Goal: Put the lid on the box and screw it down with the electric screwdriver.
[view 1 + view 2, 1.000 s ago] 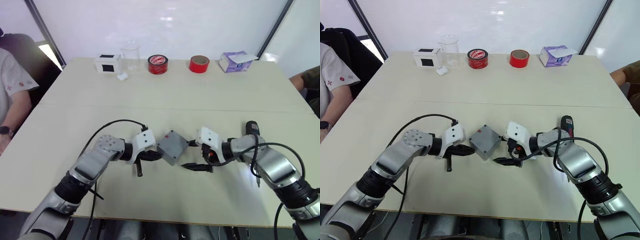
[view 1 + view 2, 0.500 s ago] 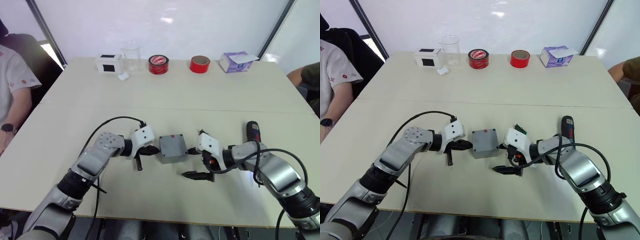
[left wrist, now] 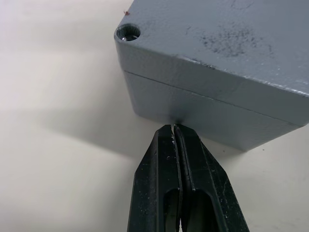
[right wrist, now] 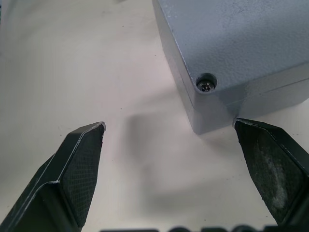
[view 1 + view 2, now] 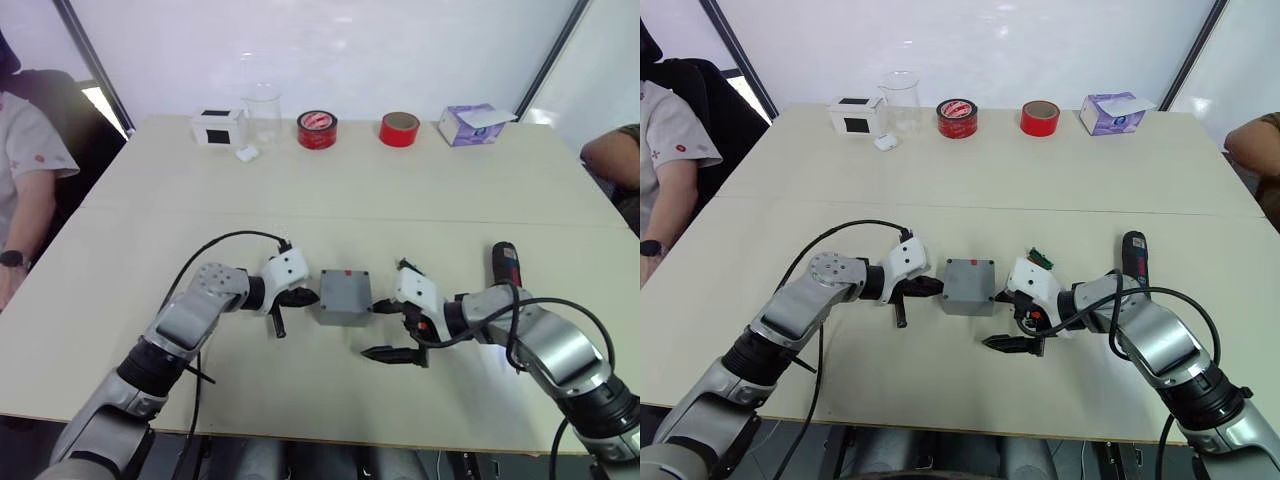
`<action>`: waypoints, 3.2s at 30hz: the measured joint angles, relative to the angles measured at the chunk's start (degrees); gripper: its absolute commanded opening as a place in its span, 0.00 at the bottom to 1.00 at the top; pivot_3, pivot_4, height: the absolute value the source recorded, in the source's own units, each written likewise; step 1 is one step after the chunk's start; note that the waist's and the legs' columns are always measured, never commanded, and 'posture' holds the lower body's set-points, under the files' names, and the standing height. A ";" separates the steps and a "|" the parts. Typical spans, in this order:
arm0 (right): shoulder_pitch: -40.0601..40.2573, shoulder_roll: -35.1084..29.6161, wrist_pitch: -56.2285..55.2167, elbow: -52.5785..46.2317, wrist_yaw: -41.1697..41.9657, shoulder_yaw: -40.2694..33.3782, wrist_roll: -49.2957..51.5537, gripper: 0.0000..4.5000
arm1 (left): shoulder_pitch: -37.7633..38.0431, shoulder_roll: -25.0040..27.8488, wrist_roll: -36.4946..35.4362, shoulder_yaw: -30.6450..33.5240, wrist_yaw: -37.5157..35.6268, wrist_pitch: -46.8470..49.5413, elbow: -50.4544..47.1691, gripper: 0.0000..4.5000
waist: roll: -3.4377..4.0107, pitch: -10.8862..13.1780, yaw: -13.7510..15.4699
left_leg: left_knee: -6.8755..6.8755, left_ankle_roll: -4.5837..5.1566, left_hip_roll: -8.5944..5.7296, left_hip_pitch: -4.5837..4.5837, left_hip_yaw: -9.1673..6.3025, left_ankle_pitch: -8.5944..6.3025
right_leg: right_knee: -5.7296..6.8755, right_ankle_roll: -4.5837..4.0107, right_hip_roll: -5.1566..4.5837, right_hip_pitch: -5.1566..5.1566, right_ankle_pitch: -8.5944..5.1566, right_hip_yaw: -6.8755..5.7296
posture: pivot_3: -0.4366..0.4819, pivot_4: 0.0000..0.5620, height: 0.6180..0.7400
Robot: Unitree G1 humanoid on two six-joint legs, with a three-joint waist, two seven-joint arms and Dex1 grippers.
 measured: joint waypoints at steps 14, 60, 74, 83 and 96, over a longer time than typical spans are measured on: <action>2.68 -0.19 8.43 -3.87 -3.19 -17.12 11.24 0.99 | -0.32 1.15 -1.44 4.68 0.00 0.53 -0.36 0.00 | -0.01 0.01 0.00 | 0.13 0.03 0.03 -0.02 -0.05 -0.02 | 0.12 0.00 -0.01 0.00 0.00 0.00 | 0.48 0.27 1.00; -4.25 7.63 -15.91 28.96 -9.55 -14.69 -4.58 0.43 | -2.70 8.29 -19.50 12.23 -3.84 13.68 -13.55 0.00 | -0.04 0.04 -0.28 | 0.15 0.04 0.02 0.00 0.04 -0.02 | 0.18 0.00 0.01 -0.01 -0.01 0.04 | 0.48 0.27 1.00; -3.92 7.63 -16.39 28.96 -9.55 -14.70 -4.61 0.00 | -2.53 8.30 -19.47 12.00 -3.43 13.59 -13.55 0.00 | -0.04 0.04 -0.30 | 0.15 0.04 0.02 0.00 0.03 -0.02 | 0.18 0.00 0.01 -0.01 -0.01 0.04 | 0.48 0.27 1.00; -3.84 7.43 -14.60 25.64 -9.59 -19.07 -2.33 0.00 | -2.51 8.29 -19.48 11.99 -3.44 13.55 -13.41 0.00 | -0.04 0.04 -0.28 | 0.15 0.04 0.02 0.00 0.02 -0.03 | 0.18 0.00 0.01 -0.01 -0.01 0.04 | 0.48 0.27 1.00; -2.76 6.91 -4.11 8.66 -8.34 -19.73 5.36 0.00 | -1.95 10.20 -19.64 11.98 -4.85 13.47 -12.38 0.00 | -0.04 0.04 -0.43 | 0.14 0.05 0.05 0.01 -0.02 -0.03 | 0.18 0.00 0.03 -0.01 -0.02 0.03 | 0.48 0.27 1.00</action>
